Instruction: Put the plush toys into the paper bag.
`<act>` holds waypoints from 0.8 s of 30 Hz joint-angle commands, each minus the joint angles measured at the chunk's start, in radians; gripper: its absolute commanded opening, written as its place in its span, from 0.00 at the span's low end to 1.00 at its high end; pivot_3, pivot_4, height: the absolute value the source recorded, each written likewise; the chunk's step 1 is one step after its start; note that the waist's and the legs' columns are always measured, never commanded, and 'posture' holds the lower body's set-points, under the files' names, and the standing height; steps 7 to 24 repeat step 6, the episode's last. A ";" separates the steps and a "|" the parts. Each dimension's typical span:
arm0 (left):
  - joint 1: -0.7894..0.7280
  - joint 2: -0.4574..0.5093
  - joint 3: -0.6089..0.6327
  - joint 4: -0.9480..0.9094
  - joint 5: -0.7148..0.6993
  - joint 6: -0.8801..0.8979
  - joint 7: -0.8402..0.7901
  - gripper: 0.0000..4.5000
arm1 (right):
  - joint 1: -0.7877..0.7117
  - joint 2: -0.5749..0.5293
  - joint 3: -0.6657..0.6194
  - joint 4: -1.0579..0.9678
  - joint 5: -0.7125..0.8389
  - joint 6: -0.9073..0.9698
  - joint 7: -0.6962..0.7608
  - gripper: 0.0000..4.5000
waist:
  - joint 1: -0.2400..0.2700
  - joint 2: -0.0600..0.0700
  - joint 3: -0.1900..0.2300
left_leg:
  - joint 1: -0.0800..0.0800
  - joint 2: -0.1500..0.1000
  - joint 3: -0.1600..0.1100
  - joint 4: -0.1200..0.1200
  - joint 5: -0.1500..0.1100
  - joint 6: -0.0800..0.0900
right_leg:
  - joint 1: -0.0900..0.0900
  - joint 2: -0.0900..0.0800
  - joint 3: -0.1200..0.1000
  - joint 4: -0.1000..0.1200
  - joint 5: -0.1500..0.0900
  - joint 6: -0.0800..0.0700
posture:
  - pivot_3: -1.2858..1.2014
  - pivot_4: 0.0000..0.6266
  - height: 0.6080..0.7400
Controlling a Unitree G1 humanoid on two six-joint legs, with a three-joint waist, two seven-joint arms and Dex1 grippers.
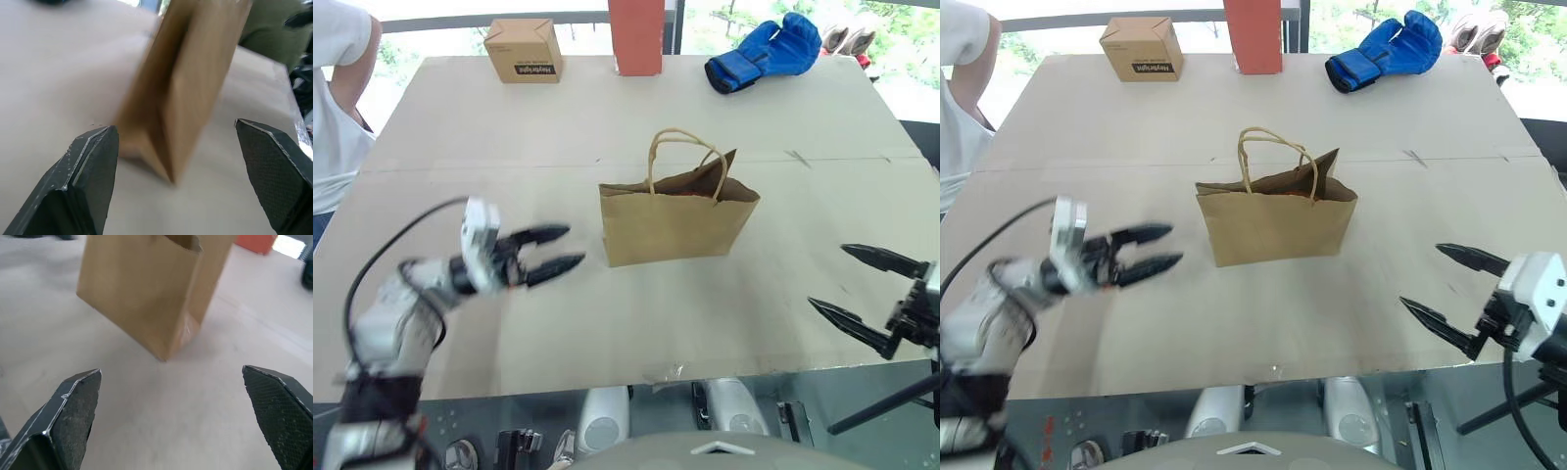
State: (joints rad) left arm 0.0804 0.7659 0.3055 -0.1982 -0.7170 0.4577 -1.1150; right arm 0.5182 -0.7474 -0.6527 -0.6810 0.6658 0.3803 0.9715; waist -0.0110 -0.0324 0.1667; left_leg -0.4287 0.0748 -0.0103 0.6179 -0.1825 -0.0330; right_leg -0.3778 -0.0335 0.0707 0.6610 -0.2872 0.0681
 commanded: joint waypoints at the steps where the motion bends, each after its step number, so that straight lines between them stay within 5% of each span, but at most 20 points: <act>1: 0.143 0.000 0.104 -0.150 0.002 -0.012 0.039 0.92 | 0.029 -0.007 -0.068 0.023 -0.010 -0.033 0.042 1.00 | 0.004 0.000 0.000 | -0.001 0.000 0.000 0.000 0.000 0.000 | 0.000 0.000 -0.001 0.000 0.000 0.000 | 0.52 0.24 1.00; 5: 0.239 -0.032 0.128 -0.176 0.015 -0.041 0.060 0.92 | 0.014 -0.019 -0.023 0.049 -0.039 -0.041 0.044 1.00 | 0.002 0.001 0.000 | 0.001 0.000 0.004 0.001 0.000 -0.001 | -0.001 -0.002 0.000 0.000 -0.002 0.003 | 0.52 0.24 1.00; 24: 0.242 -0.036 0.120 -0.174 0.031 -0.054 0.065 0.92 | 0.006 -0.020 -0.007 0.053 -0.048 -0.042 0.044 1.00 | 0.002 0.001 0.000 | 0.001 0.000 0.004 0.001 0.000 -0.001 | -0.001 -0.003 0.000 0.000 -0.002 0.003 | 0.52 0.24 1.00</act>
